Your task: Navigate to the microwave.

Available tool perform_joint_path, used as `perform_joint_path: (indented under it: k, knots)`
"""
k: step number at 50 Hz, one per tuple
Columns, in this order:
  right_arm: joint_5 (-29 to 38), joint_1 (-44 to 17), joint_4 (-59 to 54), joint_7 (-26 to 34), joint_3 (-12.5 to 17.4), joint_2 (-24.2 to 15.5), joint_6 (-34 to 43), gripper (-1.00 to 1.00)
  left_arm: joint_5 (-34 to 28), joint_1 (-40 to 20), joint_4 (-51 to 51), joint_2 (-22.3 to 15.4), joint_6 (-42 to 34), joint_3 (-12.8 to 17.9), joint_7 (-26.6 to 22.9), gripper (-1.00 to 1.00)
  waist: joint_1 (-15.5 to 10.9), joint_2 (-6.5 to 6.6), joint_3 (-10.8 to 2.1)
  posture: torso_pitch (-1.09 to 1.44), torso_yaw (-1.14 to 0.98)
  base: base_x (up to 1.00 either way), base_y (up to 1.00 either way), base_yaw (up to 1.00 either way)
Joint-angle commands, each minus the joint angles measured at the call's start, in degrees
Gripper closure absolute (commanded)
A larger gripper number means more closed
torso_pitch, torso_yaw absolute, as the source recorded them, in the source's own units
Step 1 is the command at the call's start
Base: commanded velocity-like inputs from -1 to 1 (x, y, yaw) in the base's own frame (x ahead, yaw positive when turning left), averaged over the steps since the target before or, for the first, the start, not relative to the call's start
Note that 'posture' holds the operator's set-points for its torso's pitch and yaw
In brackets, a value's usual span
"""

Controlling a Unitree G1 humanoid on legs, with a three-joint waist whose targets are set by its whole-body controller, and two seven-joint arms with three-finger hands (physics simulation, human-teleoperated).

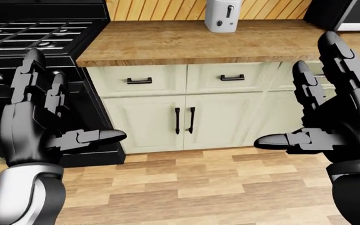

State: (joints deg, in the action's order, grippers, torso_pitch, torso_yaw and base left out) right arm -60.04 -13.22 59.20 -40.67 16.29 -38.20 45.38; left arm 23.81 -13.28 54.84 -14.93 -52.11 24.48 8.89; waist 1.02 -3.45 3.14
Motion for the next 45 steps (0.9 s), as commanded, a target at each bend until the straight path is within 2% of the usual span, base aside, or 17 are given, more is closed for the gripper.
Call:
perform_joint_path:
  k: [1, 4, 7, 9, 10, 11, 12, 13, 22, 25, 27, 30, 32, 35, 36, 37, 45]
  knots:
    - [0.09, -1.09, 0.8, -0.28, 0.98, -1.15, -1.58, -1.0, -0.1, -1.21, 1.25, -0.89, 1.31, 0.95, -0.1, -1.0, -0.53, -1.06, -1.22, 0.0, 0.0, 0.0, 0.4, 0.0]
    - [0.59, -0.79, 0.8, -0.06, 0.65, -1.0, -1.82, -1.0, 0.03, -1.22, 1.25, -0.97, 1.26, 1.11, -0.09, -1.0, -0.41, -0.51, -1.98, 0.0, 0.0, 0.0, 0.39, 0.0]
    - [1.14, -0.84, 0.8, 0.13, 0.5, -0.81, -1.47, -1.0, -0.22, -1.16, 1.15, -1.13, 1.44, 0.99, -0.12, -1.0, -0.33, 1.53, -0.88, 0.0, 0.0, 0.0, 0.4, 0.0]
    - [1.67, -0.81, 0.8, 0.42, 0.44, -0.47, -1.21, -1.0, -0.31, -1.15, 0.89, -1.0, 1.67, 0.92, -0.24, -1.0, -0.15, 3.8, -0.78, 0.0, 0.0, 0.0, 0.4, 0.0]
    - [1.42, -0.94, 0.8, 0.26, 0.47, -0.58, -1.15, -1.0, -0.27, -1.19, 1.08, -0.97, 1.47, 0.87, -0.19, -1.0, -0.08, 5.65, -1.32, 0.0, 0.0, 0.0, 0.4, 0.0]
    - [1.43, -0.92, 0.8, 0.24, 0.45, -0.57, -1.14, -1.0, -0.4, -1.17, 1.04, -0.97, 1.53, 0.8, -0.24, -1.0, -0.29, 8.85, -2.3, 0.0, 0.0, 0.0, 0.4, 0.0]
    - [1.58, -0.89, 0.8, 0.44, 0.47, -0.4, -1.12, -1.0, -0.22, -1.27, 1.03, -0.9, 1.36, 0.94, -0.24, -1.0, -0.47, 7.11, -2.17, 0.0, 0.0, 0.0, 0.4, 0.0]
    - [1.59, -0.92, 0.8, 0.49, 0.55, -0.3, -1.02, -1.0, -0.4, -1.17, 0.73, -0.84, 1.77, 0.78, -0.35, -1.0, -0.71, 6.6, -1.34, 0.0, 0.0, 0.0, 0.4, 0.0]
    - [2.87, -1.29, 0.8, 1.47, 0.45, 1.1, 0.12, -1.0, -0.16, -1.68, 0.94, -0.88, 0.82, 0.91, -0.35, -1.0, -0.82, 1.92, -0.83, 0.0, 0.0, 0.0, 0.39, 0.0]
    - [2.78, -1.22, 0.8, 1.32, 0.35, 0.92, -0.02, -1.0, -0.18, -1.48, 0.68, -0.87, 1.23, 0.79, -0.44, -1.0, -0.76, -0.8, -1.14, 0.0, 0.0, 0.0, 0.4, 0.0]
    - [3.33, -0.87, 0.8, 1.68, 0.16, 1.16, -0.24, -1.0, -0.58, -1.16, 0.29, -0.77, 2.04, 0.41, -0.54, -1.0, -0.11, 0.18, -1.08, 0.0, 0.0, 0.0, 0.39, 0.0]
    - [3.91, -0.41, 0.8, 2.17, 0.19, 1.45, -0.43, -1.0, -0.3, -1.08, 0.74, -0.66, 1.64, 0.7, -0.53, -1.0, -0.39, -0.49, -1.95, 0.0, 0.0, 0.0, 0.4, 0.0]
    - [4.76, -0.02, 0.8, 2.76, -0.02, 1.85, -0.59, -1.0, -0.78, -0.72, 0.56, -0.52, 2.23, 0.26, -0.67, -1.0, -0.42, 0.66, -1.66, 0.0, 0.0, 0.0, 0.39, 0.0]
    - [4.71, 0.08, 0.8, 3.0, 0.44, 1.95, -0.45, -1.0, -0.55, -0.91, 1.07, -0.41, 1.53, 0.53, -0.53, -1.0, -0.17, 3.46, -0.81, 0.0, 0.0, 0.0, 0.39, 0.0]
    - [4.88, 0.14, 0.8, 3.1, 0.39, 2.0, -0.47, -1.0, -0.84, -0.79, 0.77, -0.37, 1.97, 0.29, -0.62, -1.0, -0.1, 5.2, -1.3, 0.0, 0.0, 0.0, 0.39, 0.0]
    - [5.2, 0.19, 0.8, 3.26, 0.22, 2.16, -0.48, -1.0, -1.14, -0.68, 0.53, -0.32, 2.36, 0.08, -0.75, -1.0, -0.25, 8.38, -2.29, 0.0, 0.0, 0.0, 0.41, 0.0]
    - [5.46, 0.38, 0.8, 3.21, -0.07, 2.34, -0.57, -1.0, -0.82, -0.7, 0.95, -0.32, 1.77, 0.65, -0.95, -1.0, -0.95, 3.13, -1.09, 0.0, 0.0, 0.0, 0.4, 0.0]
